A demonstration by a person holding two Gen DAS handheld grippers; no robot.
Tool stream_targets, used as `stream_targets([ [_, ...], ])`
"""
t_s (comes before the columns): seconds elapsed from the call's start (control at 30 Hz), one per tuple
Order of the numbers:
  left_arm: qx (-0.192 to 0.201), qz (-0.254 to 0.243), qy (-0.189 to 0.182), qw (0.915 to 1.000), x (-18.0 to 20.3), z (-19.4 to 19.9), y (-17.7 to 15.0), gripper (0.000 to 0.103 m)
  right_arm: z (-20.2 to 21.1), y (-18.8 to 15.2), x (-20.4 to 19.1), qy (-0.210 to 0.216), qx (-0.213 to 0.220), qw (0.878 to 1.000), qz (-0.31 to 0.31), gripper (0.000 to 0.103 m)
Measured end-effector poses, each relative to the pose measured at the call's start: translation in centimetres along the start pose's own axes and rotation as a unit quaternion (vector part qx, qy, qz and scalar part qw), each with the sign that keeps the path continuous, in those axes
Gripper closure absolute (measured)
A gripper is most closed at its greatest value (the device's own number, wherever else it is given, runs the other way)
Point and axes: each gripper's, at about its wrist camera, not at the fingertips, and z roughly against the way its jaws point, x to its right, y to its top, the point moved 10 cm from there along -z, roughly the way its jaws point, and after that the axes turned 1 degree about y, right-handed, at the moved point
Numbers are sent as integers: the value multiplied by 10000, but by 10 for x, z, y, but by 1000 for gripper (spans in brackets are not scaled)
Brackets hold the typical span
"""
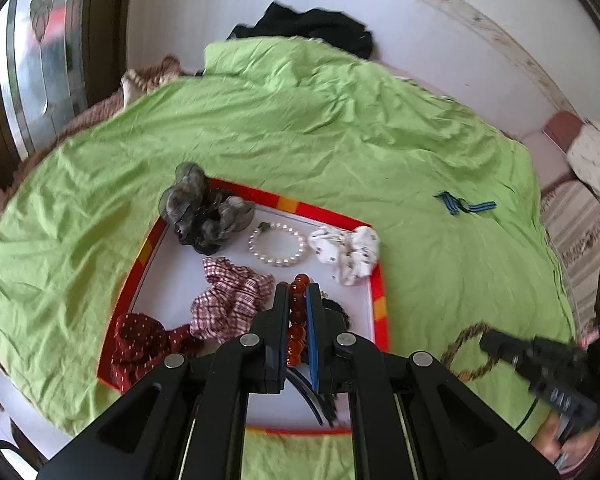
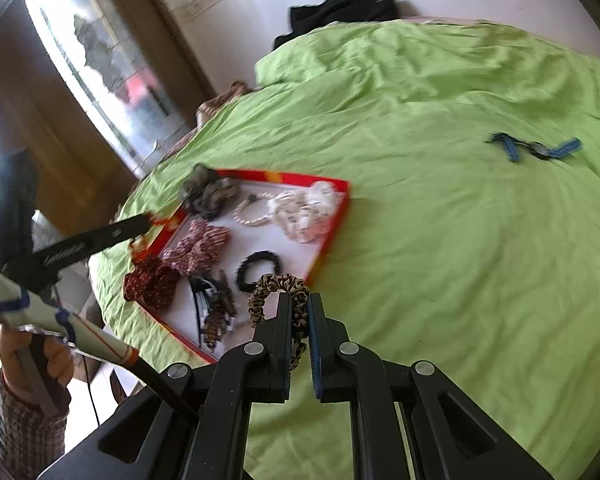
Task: Organize jewelry
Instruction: 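Carry red bracelet with left gripper while right carries leopard bracelet to tray, then lower both bracelets into the tray and open both grippers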
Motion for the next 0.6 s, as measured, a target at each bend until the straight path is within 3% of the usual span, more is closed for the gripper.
stream_targets([
  [0.3,-508,-148,-222,9984,6,-66,16,96,-62,-2,-31,229,-395,9988,179,95],
  [0.6,-1110,140,-255,9934,-4,-125,3,96,-108,-12,-37,279,-784,9962,272,95],
])
